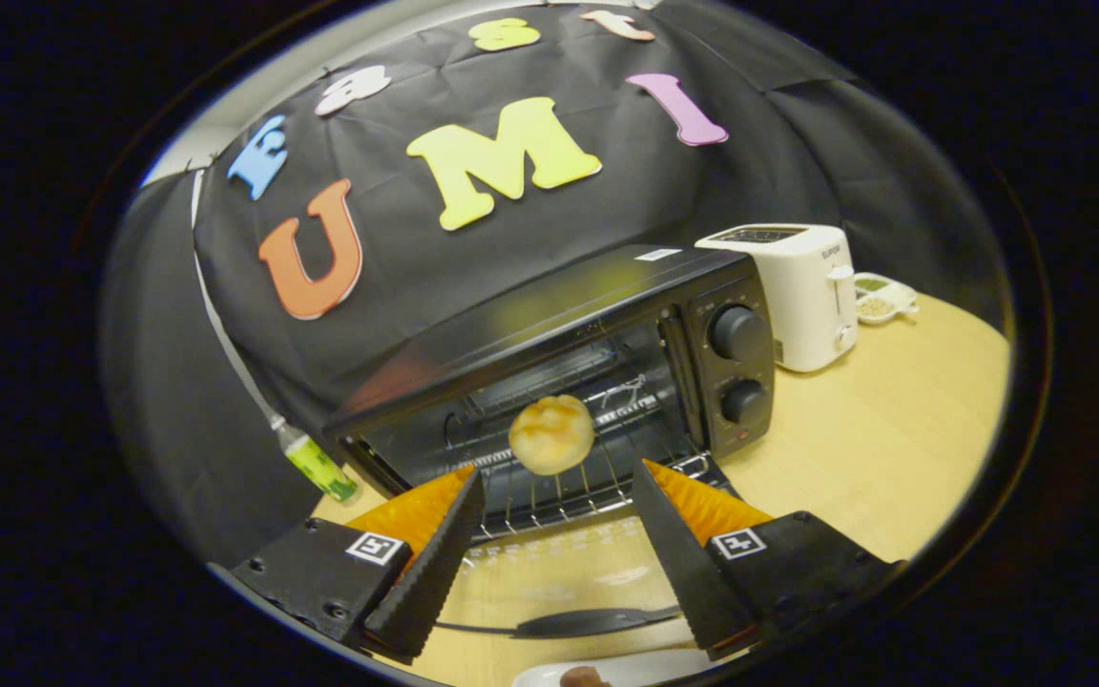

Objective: Open the toaster oven, put the food inside, and close the toaster oven door.

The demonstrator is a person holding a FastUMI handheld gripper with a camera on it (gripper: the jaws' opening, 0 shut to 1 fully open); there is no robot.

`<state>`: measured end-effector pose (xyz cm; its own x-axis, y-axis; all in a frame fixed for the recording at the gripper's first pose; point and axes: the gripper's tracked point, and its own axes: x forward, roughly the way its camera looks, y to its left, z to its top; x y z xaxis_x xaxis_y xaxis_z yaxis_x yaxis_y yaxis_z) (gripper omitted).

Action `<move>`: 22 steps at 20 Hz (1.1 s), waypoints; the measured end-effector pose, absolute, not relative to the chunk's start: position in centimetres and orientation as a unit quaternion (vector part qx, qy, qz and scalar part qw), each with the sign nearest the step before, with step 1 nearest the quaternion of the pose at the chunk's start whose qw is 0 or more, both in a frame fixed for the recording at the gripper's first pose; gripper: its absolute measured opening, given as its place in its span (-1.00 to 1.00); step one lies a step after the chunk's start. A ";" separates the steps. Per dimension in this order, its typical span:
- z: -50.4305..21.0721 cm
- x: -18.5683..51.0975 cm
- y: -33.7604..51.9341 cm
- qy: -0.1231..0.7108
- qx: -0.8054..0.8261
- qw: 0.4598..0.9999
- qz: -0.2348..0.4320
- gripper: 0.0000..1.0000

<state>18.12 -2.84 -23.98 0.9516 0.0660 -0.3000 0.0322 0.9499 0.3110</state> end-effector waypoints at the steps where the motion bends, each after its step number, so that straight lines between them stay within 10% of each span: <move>1: -24.5 17.3 -2.8 0.173 0.145 0.974 0.015 1.00; 22: -34.4 10.5 1.7 0.323 0.029 0.946 0.009 1.00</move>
<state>10.51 1.68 -34.39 0.7915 0.0351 -0.6101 0.0027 0.9981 0.0609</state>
